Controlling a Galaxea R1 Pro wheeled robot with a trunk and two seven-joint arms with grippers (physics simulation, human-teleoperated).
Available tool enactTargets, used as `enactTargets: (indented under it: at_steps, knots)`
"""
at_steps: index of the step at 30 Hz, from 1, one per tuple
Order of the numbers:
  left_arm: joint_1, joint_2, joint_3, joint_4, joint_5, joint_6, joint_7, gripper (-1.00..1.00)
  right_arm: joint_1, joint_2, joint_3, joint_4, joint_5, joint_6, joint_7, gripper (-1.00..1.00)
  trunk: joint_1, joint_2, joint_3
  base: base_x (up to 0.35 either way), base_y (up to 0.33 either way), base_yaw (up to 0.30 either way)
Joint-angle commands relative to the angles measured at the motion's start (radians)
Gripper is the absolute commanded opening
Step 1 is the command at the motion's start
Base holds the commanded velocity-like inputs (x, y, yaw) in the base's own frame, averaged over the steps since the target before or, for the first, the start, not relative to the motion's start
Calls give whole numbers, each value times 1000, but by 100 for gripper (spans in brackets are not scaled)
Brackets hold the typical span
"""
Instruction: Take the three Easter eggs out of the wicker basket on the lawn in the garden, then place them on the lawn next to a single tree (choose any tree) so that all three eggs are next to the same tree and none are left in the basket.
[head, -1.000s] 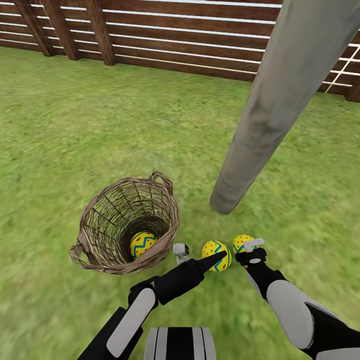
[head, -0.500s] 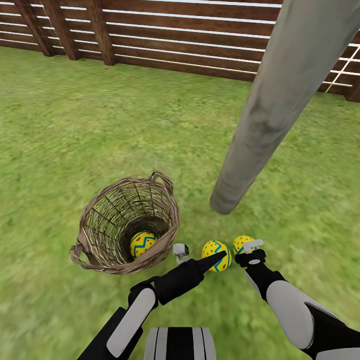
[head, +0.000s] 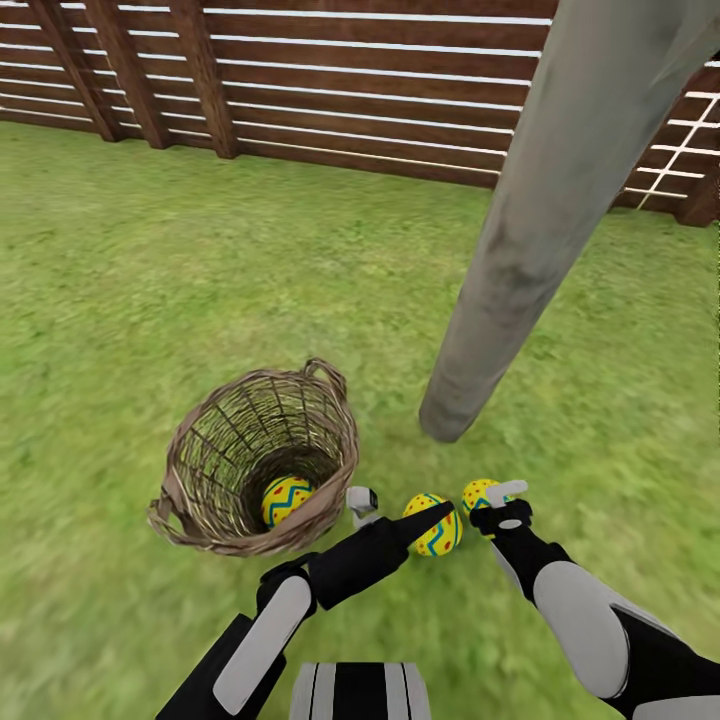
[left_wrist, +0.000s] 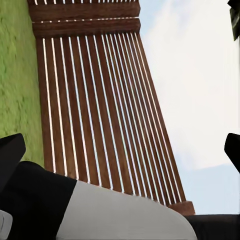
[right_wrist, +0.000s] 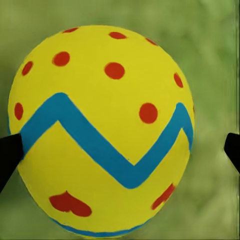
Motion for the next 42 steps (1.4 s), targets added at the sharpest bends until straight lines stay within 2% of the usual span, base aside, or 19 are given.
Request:
enactTargets:
  at_steps: [1, 3, 5, 8, 9, 10, 12, 14, 16, 19, 22, 26, 27, 29, 31, 32, 34, 37, 42]
  knots:
    - [0, -1, 0, 1, 10, 8, 0, 100, -1, -2, -5, -1, 9, 4, -2, 100, -1, 0, 3, 0, 0, 0]
    - [0, -10, -2, 9, 6, 7, 1, 100, -1, -4, -5, -11, 7, 6, -1, 100, -1, 1, 11, 0, 0, 0]
    - [0, -8, -2, 5, 4, 6, 1, 100, -1, -3, -6, -48, 5, 17, -2, 100, -2, 1, 19, 0, 0, 0]
    - [0, -12, -3, 8, 1, 6, 3, 100, -1, -2, -6, -92, 4, 121, 7, 100, -4, 2, 30, 0, 0, 0]
    - [0, -12, -3, 7, 2, 6, 2, 100, -1, -2, -8, -143, 3, 175, 45, 100, -4, 2, 34, 0, 0, 0]
    - [0, -13, -8, 6, 2, 6, 2, 100, -1, -3, -10, -186, 1, 231, 115, 100, -5, 2, 38, 0, 0, 0]
    - [0, -14, -71, 1, 8, 6, 2, 100, -1, -5, -12, -240, 0, 335, 228, 100, -6, 3, 46, 0, 0, 0]
    - [0, -15, -99, -2, 11, 6, 2, 100, -1, -5, -12, -292, -1, 417, 305, 100, -6, 3, 54, 0, 0, 0]
    - [0, -17, -106, -18, 11, 6, 2, 100, -1, -8, -13, -342, -1, 487, 407, 100, -7, 4, 61, 0, 0, 0]
    - [-1, -17, -115, -27, 10, 7, 2, 100, -1, -15, -12, -365, 1, 527, 550, 100, -9, 4, 73, 0, 0, 0]
    - [0, -16, -116, -28, 8, 8, 3, 100, -1, -21, -10, -366, 6, 532, 599, 100, -10, 5, 85, 0, 0, 0]
    - [-2, -12, -110, -40, 11, 14, 55, 100, -1, -20, -5, -363, 6, 533, 607, 100, -12, 6, 100, 0, 0, 0]
    - [-2, -10, -108, -44, 12, 17, 59, 100, -1, -21, -5, -363, 6, 533, 630, 100, -12, 6, 104, 0, 0, 0]
    - [-3, -3, -93, -48, 13, 22, 61, 100, -1, -28, -5, -365, 9, 537, 724, 100, -13, 7, 112, 0, 0, 0]
    - [-3, 1, -66, -76, 14, 26, 62, 100, -1, -53, -3, -365, 12, 572, 794, 100, -14, 7, 119, 0, 0, 0]
    - [-6, 4, -31, -93, 15, 81, 60, 100, 0, -79, -2, -365, 15, 597, 937, 100, -15, 7, 123, 0, 0, 0]
    - [-9, 3, -16, -95, 14, 137, 59, 100, 0, -80, -2, -365, 15, 598, 955, 100, -15, 8, 131, 0, 0, 0]
    - [-10, 3, 23, -96, 15, 159, 58, 100, -1, -81, -2, -365, 15, 598, 958, 100, -17, 8, 143, -75, 0, 0]
    - [-10, 4, 33, -101, 15, 173, 54, 100, -1, -81, -2, -365, 15, 598, 958, 100, -19, 10, 162, -316, 0, 0]
